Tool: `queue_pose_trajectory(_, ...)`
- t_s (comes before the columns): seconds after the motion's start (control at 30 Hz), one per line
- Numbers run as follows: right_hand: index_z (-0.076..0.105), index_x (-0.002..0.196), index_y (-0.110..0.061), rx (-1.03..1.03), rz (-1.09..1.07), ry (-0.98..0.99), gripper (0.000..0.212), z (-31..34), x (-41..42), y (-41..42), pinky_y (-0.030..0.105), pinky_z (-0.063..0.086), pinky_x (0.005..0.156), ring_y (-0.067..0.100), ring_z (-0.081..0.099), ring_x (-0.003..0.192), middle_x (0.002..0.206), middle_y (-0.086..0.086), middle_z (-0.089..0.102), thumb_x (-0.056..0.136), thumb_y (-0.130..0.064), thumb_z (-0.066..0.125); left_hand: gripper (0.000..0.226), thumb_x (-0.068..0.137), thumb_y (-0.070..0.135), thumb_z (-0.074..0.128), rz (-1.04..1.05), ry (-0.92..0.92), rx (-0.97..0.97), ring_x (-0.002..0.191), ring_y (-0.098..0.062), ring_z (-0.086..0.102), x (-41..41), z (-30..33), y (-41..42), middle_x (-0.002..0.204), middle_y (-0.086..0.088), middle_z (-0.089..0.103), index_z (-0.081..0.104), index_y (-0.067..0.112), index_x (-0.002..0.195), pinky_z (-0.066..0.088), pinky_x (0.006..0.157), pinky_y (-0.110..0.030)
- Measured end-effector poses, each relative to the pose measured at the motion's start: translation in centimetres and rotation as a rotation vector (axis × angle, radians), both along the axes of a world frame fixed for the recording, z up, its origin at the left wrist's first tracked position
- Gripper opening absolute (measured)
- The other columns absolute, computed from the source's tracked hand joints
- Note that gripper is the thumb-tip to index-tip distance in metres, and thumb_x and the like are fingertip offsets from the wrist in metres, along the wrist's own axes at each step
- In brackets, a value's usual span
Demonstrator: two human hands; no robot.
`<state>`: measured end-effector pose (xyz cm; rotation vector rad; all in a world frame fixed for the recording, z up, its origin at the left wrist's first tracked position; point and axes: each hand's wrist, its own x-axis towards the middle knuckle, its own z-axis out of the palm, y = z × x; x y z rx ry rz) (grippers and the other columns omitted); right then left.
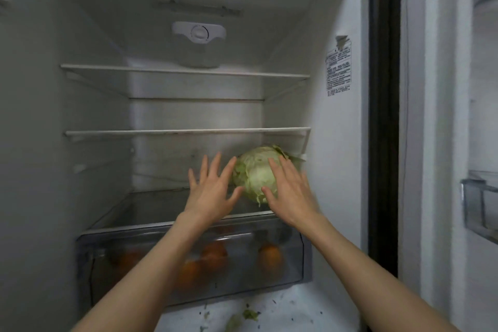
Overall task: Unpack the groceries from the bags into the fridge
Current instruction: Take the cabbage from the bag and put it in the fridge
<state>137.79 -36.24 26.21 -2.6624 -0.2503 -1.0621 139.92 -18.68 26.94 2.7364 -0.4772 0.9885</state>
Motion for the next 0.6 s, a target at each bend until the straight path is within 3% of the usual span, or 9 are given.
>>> queue_pose_trajectory(0.17,0.011,0.149,-0.022,-0.034,0.129,0.009,0.066,-2.1,-4.6,0.7,0.045,0.001,0.115,0.023,0.002,0.145,0.158,0.006,0.003,0.094,-0.037,0.045,0.064,0.093,0.055,0.027,0.116,-0.048,-0.015,0.143,-0.025,-0.013,-6.9,-2.7,1.1,0.157,-0.002,-0.008,0.003,0.032,0.147,-0.003,0.114,-0.054)
queue_pose_trajectory(0.3,0.009,0.149,-0.022,-0.022,0.296,0.107,0.064,-6.8,-10.1,2.0,0.042,0.003,0.117,0.02,0.002,0.145,0.158,0.004,0.003,0.096,-0.038,0.041,0.077,0.078,0.063,0.004,0.149,0.024,-0.13,0.145,-0.024,-0.005,-14.6,-9.0,1.3,0.157,-0.001,0.001,0.012,0.03,0.147,0.002,0.115,-0.048)
queue_pose_trajectory(0.43,0.003,0.149,-0.025,-0.019,0.461,0.282,0.064,-12.8,-16.8,3.8,0.034,0.001,0.116,0.015,0.0,0.145,0.158,0.0,0.0,0.097,-0.039,0.038,0.059,0.096,0.046,0.032,0.244,0.188,-0.235,0.145,-0.023,-0.001,-22.4,-15.3,2.5,0.157,-0.003,0.003,0.012,0.026,0.147,0.01,0.117,-0.045)
queue_pose_trajectory(0.6,0.009,0.149,-0.022,-0.097,0.612,0.387,0.063,-18.0,-24.7,7.1,0.034,0.002,0.116,0.014,0.003,0.145,0.158,0.0,0.006,0.097,-0.039,0.04,0.059,0.096,0.039,0.038,0.432,0.301,-0.241,0.145,-0.021,0.003,-33.1,-20.8,5.2,0.157,-0.002,0.009,0.013,0.025,0.147,0.011,0.116,-0.043)
